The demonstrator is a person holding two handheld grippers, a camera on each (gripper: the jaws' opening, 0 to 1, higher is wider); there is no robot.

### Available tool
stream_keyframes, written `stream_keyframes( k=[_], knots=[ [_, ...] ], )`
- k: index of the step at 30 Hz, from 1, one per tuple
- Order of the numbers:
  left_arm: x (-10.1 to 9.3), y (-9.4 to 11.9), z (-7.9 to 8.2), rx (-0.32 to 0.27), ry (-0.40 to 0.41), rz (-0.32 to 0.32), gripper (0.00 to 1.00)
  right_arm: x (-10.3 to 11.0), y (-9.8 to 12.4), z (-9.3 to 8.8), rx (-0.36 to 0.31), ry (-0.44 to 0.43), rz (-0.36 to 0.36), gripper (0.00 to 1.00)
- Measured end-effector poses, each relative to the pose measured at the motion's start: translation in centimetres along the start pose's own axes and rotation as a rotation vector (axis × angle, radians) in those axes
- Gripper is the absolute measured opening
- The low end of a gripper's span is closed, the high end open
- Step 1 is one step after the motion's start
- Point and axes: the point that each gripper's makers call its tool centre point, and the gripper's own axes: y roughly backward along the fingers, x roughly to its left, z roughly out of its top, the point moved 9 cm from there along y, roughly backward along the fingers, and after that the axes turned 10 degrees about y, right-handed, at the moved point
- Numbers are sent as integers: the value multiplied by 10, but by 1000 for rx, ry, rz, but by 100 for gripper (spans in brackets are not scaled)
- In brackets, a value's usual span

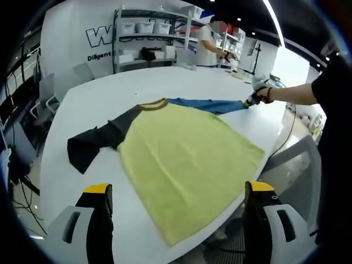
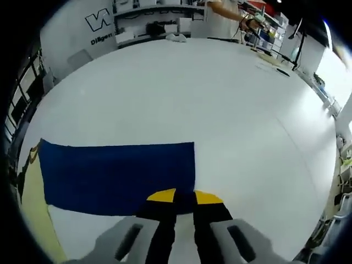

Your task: Fold the garment on the visible template until the final outline fits inside the template.

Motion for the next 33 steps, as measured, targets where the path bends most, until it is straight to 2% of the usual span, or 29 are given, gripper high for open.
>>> stream_keyframes(
  k=[2, 4, 7, 15, 18, 25, 33],
  knots=[
    [-1, 0, 1, -4, 1, -5, 97, 4, 1, 2, 1, 5, 26, 0],
    [-2, 0, 1, -3, -4, -9, 97, 10, 7, 2, 7, 4, 16, 0],
    [-2, 0, 2, -3, -9, -14, 97, 16, 13, 15, -23, 32, 51, 0],
    [-1, 1, 2, 8, -13, -25, 99, 33, 35, 42, -42, -2, 134, 0],
    [-2, 0, 1, 10, -16, -34, 99, 47, 46, 48, -32, -1, 173, 0],
    [-2, -1, 2, 7, -17, -46, 99, 77, 59, 70, -66, 37, 248, 0],
    [-3, 1, 1, 6, -33, -55, 99, 125, 76, 90, -104, 102, 364, 0]
  ],
)
